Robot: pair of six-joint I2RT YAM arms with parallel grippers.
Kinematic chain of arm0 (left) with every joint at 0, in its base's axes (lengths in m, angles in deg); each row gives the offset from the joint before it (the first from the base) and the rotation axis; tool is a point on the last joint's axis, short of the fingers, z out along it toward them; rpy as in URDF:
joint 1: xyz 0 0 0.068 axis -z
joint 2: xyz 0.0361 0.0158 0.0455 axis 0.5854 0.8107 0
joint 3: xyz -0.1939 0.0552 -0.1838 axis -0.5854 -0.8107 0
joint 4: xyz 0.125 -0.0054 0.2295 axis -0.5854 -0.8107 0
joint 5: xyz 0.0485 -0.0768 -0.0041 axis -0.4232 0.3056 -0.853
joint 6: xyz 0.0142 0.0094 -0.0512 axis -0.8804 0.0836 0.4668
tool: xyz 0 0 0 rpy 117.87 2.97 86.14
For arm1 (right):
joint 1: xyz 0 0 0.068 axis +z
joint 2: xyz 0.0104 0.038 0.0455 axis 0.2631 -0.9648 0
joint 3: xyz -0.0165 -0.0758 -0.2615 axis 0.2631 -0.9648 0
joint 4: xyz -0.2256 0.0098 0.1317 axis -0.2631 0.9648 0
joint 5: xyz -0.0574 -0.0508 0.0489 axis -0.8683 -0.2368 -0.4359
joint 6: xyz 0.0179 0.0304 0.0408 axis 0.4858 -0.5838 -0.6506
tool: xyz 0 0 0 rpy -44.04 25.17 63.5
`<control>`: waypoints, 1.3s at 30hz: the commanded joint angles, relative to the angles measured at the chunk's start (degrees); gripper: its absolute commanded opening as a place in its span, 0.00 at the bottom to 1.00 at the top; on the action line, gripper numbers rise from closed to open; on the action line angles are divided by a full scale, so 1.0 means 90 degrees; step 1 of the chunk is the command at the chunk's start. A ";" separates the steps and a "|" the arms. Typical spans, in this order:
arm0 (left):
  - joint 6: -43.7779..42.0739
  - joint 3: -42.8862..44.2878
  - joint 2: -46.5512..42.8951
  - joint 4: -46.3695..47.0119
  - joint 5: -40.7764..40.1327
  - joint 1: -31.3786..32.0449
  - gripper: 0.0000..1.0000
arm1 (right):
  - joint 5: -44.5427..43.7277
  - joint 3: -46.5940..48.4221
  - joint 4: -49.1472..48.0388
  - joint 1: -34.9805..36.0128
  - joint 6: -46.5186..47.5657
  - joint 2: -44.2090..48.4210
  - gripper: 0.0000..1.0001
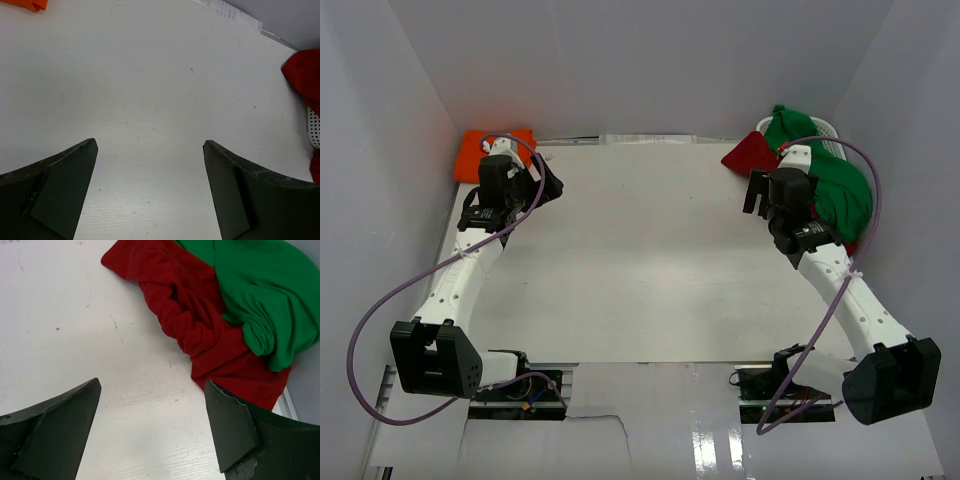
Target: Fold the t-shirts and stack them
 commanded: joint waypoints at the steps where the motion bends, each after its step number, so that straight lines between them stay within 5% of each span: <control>1: -0.0023 -0.0039 -0.0246 0.0101 0.0076 0.0014 0.98 | 0.0063 0.0498 0.0007 -0.0091 -0.0121 -0.0246 0.90; 8: -0.0062 -0.0010 -0.0197 0.0082 0.0144 0.0014 0.98 | 0.1022 0.2577 0.0496 -0.1056 -0.0619 -0.2587 0.90; 14: -0.0091 -0.0010 -0.0207 0.0082 0.0095 0.0005 0.98 | 0.1771 0.4178 0.0798 -0.1740 -0.1009 -0.4188 1.00; 22: -0.0071 0.0010 -0.0158 0.0072 0.0193 0.0014 0.98 | 0.1998 0.5810 0.1472 -0.1868 -0.1147 -0.5871 0.98; 30: -0.0071 0.0010 -0.0129 0.0072 0.0213 0.0014 0.98 | 0.2037 0.5705 0.1463 -0.2054 -0.1322 -0.6302 1.00; 34: -0.0071 0.0010 -0.0109 0.0082 0.0252 0.0014 0.98 | 0.2047 0.5450 0.1307 -0.2064 -0.1371 -0.6243 0.80; 39: -0.0052 0.0019 -0.0119 0.0082 0.0252 0.0014 0.98 | 0.2037 0.5304 0.1170 -0.2064 -0.1342 -0.6107 0.72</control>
